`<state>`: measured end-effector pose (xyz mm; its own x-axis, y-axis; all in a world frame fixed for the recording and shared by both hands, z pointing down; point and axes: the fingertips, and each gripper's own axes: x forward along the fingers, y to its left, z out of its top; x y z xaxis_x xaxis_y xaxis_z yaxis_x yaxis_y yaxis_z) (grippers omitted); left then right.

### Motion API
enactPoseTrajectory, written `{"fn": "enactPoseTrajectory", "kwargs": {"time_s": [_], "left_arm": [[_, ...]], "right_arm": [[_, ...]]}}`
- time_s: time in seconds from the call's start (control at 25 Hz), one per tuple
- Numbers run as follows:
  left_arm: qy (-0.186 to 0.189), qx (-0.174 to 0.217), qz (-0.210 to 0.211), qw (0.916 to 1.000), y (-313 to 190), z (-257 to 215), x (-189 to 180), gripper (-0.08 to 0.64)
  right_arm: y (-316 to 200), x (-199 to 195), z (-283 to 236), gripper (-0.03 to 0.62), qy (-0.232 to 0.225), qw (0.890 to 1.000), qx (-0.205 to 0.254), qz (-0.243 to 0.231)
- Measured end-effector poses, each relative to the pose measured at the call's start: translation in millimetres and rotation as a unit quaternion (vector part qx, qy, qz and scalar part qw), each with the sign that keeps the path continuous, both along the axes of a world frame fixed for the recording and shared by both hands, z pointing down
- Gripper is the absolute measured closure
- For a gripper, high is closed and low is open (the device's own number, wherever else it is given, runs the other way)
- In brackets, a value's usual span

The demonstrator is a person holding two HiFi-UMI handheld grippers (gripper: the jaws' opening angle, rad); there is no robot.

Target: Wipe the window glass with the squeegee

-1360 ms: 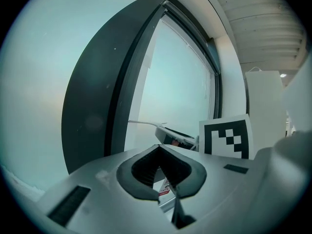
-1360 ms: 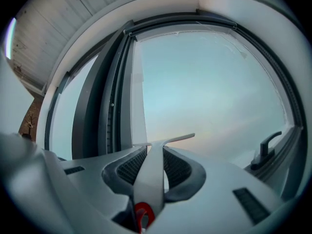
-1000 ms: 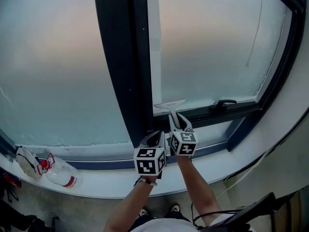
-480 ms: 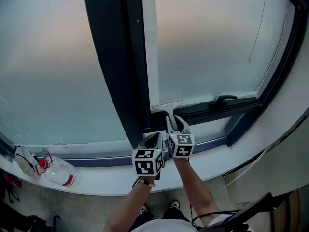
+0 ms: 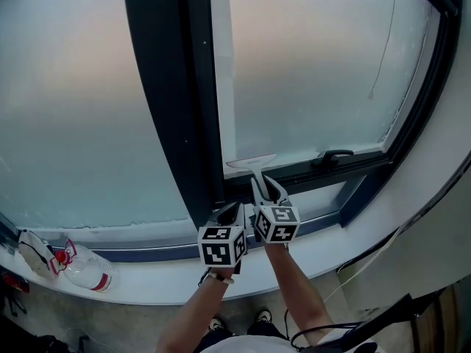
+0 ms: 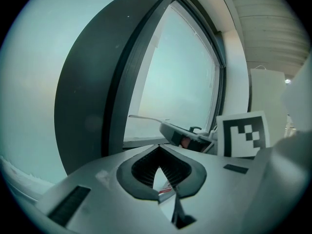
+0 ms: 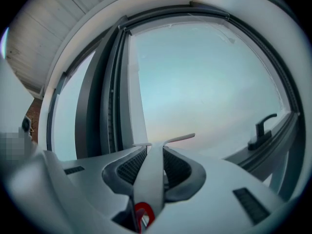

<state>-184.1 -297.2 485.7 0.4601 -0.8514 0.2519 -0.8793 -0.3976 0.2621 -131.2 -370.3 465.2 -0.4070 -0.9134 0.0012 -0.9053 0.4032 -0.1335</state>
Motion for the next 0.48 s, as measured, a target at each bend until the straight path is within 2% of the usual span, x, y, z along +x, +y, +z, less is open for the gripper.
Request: {"fn": "enactPoseTrajectory", "kwargs": {"time_s": [0.24, 0.48], "left_arm": [[-0.002, 0.063, 0.014, 0.9979, -15, -73, 14, 0.560], [-0.017, 0.134, 0.023, 0.9906, -27, -160, 33, 0.560]], "right_arm": [[6, 23, -121, 0.500, -0.010, 0.996, 0.089, -0.002], [4, 44, -234, 0.500, -0.024, 0.986, 0.165, 0.001]]}}
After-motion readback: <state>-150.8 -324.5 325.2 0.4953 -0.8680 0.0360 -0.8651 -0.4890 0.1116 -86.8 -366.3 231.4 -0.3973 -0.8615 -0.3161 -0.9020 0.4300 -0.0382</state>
